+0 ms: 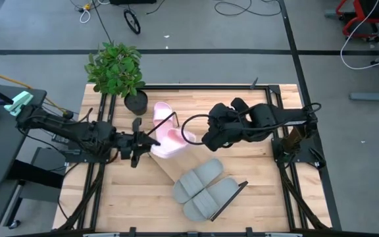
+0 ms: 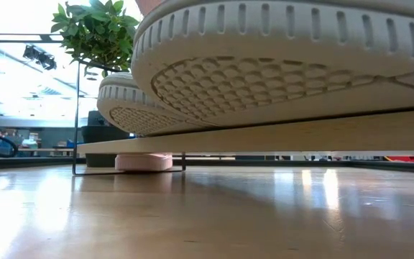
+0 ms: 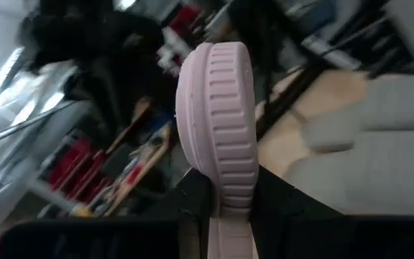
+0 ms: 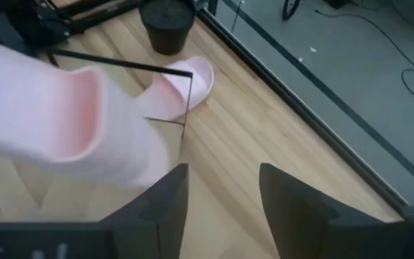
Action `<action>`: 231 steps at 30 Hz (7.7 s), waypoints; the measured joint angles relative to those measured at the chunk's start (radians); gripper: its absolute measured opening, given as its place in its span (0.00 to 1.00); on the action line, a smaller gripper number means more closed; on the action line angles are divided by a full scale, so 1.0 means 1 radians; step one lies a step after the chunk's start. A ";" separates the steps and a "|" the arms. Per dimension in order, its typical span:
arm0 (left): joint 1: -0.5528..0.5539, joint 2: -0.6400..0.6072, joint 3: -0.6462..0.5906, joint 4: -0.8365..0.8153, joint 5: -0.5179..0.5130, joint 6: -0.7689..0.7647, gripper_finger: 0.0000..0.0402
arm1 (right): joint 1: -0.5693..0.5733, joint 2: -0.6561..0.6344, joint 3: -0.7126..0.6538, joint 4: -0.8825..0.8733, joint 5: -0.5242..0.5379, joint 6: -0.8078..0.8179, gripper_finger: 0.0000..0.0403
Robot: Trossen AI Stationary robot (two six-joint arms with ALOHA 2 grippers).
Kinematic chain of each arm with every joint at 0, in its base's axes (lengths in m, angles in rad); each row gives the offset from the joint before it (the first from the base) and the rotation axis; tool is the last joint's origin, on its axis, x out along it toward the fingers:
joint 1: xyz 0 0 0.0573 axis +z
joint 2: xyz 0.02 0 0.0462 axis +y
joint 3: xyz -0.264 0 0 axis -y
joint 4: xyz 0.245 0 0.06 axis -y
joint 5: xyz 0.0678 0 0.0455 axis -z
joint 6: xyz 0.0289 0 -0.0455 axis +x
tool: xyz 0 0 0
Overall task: Pick and place slides into the shelf
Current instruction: Put the bottom pink slide on the shelf, then put the pink slide on the shelf
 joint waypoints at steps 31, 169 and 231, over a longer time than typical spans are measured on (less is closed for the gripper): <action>0.037 -0.034 0.001 -0.182 0.080 0.231 0.17 | -0.004 0.000 -0.130 0.103 0.045 0.042 0.34; 0.152 0.310 0.080 -0.764 0.085 -0.005 0.66 | -0.003 -0.001 -0.130 0.152 0.067 -0.061 0.27; -0.185 0.506 0.773 -0.837 -0.337 -1.363 0.31 | -0.746 0.142 -0.133 0.577 -0.901 -0.657 0.30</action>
